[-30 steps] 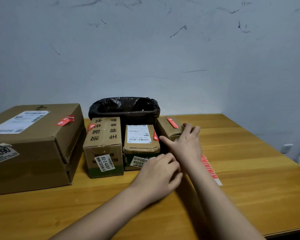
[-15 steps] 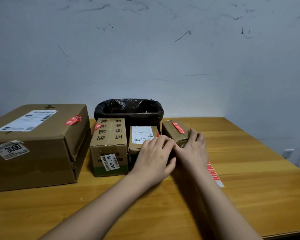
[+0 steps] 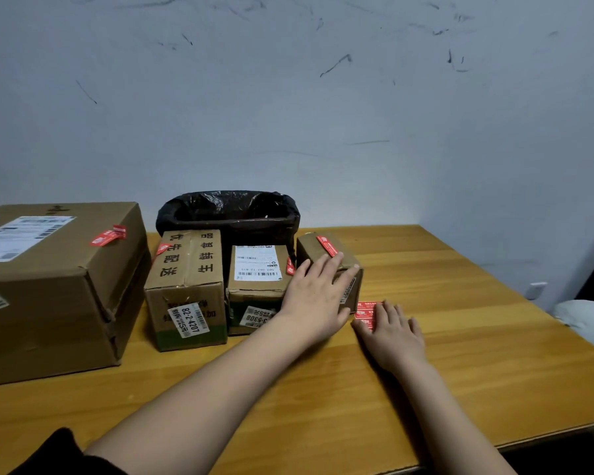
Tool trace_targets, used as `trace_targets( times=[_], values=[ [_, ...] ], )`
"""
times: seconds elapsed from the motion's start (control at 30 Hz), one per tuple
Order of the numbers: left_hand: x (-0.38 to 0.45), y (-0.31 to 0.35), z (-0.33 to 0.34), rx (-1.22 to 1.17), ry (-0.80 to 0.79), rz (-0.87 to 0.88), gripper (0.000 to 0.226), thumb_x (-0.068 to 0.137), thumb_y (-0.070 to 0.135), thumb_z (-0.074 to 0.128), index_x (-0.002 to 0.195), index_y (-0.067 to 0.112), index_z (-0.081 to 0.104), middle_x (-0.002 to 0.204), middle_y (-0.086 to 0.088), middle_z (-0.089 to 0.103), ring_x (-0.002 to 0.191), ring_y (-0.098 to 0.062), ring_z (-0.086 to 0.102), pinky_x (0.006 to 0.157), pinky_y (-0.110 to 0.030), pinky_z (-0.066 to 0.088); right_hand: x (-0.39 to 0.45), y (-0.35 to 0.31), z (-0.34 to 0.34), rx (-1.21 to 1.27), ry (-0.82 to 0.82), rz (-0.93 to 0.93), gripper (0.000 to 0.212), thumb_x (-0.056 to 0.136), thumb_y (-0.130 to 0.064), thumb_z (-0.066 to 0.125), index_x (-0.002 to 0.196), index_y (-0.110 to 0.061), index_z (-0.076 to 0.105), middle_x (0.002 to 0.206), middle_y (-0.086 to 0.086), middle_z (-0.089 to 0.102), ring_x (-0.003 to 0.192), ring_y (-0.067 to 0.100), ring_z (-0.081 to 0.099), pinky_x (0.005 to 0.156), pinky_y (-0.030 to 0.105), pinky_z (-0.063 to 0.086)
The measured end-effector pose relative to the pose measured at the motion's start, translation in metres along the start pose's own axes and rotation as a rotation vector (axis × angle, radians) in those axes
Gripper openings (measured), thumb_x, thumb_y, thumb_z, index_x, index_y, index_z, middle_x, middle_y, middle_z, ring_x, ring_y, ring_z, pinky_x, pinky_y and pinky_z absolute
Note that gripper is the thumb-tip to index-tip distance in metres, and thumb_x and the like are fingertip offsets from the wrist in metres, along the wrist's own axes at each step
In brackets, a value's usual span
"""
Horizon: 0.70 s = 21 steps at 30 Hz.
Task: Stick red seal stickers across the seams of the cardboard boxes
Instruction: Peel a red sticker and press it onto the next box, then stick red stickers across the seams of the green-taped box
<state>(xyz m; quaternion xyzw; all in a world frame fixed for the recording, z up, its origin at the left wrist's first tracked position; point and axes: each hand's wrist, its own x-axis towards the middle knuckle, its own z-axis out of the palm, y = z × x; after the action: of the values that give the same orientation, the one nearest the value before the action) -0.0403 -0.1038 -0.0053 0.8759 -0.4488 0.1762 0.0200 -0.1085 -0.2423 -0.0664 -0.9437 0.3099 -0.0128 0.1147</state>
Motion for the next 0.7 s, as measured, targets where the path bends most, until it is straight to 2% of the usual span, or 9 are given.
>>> trace_targets(
  times=[0.17, 0.33, 0.43, 0.5, 0.6, 0.7],
  values=[
    [-0.002, -0.002, -0.002, -0.084, -0.013, -0.019, 0.074, 0.092, 0.045, 0.05, 0.152, 0.026, 0.012, 0.16, -0.006, 0.004, 0.147, -0.023, 0.004, 0.119, -0.041, 0.006, 0.008, 0.014, -0.006, 0.001, 0.005, 0.095, 0.069, 0.099, -0.055, 0.019, 0.155, -0.016, 0.008, 0.163, 0.001, -0.002, 0.149, 0.017, -0.005, 0.12, 0.041, -0.002],
    [-0.002, 0.0, -0.004, -0.202, -0.026, -0.031, 0.072, 0.091, 0.044, 0.052, 0.15, 0.026, 0.014, 0.16, -0.006, 0.001, 0.147, -0.023, 0.001, 0.119, -0.04, 0.006, 0.013, 0.016, -0.007, 0.049, 0.059, 0.11, 0.065, 0.099, -0.043, 0.024, 0.154, -0.014, 0.005, 0.163, 0.003, 0.002, 0.15, 0.018, -0.002, 0.119, 0.042, 0.0],
    [-0.001, -0.002, -0.005, -0.275, -0.014, -0.033, 0.071, 0.091, 0.042, 0.054, 0.149, 0.025, 0.019, 0.16, -0.006, -0.003, 0.147, -0.023, 0.0, 0.118, -0.039, 0.007, 0.015, 0.011, -0.009, 0.088, 0.14, 0.095, 0.061, 0.098, -0.039, 0.028, 0.153, -0.015, 0.014, 0.162, 0.003, 0.006, 0.15, 0.019, 0.002, 0.119, 0.044, 0.003],
    [-0.002, -0.003, -0.006, -0.295, -0.004, -0.037, 0.07, 0.091, 0.042, 0.054, 0.149, 0.026, 0.02, 0.159, -0.005, -0.004, 0.147, -0.022, -0.001, 0.118, -0.038, 0.006, 0.015, 0.006, -0.011, 0.143, 0.233, 0.078, 0.056, 0.098, -0.037, 0.033, 0.15, -0.016, 0.024, 0.16, 0.005, 0.017, 0.148, 0.02, 0.011, 0.118, 0.044, 0.008],
    [-0.007, -0.004, -0.011, -0.266, 0.052, -0.027, 0.068, 0.091, 0.043, 0.053, 0.148, 0.025, 0.022, 0.159, -0.006, 0.002, 0.146, -0.021, 0.002, 0.118, -0.036, 0.002, 0.014, -0.005, -0.018, 0.265, 0.441, 0.028, 0.047, 0.094, -0.027, 0.045, 0.14, -0.017, 0.042, 0.147, 0.006, 0.041, 0.137, 0.022, 0.033, 0.11, 0.042, 0.022],
    [-0.015, -0.009, -0.019, -0.258, 0.174, -0.014, 0.056, 0.091, 0.039, 0.053, 0.141, 0.022, 0.038, 0.149, -0.006, 0.029, 0.138, -0.023, 0.028, 0.116, -0.037, 0.013, 0.008, -0.021, -0.034, 0.409, 0.591, -0.041, 0.039, 0.09, -0.018, 0.049, 0.129, -0.017, 0.053, 0.132, 0.006, 0.054, 0.123, 0.028, 0.045, 0.1, 0.041, 0.032]
  ],
)
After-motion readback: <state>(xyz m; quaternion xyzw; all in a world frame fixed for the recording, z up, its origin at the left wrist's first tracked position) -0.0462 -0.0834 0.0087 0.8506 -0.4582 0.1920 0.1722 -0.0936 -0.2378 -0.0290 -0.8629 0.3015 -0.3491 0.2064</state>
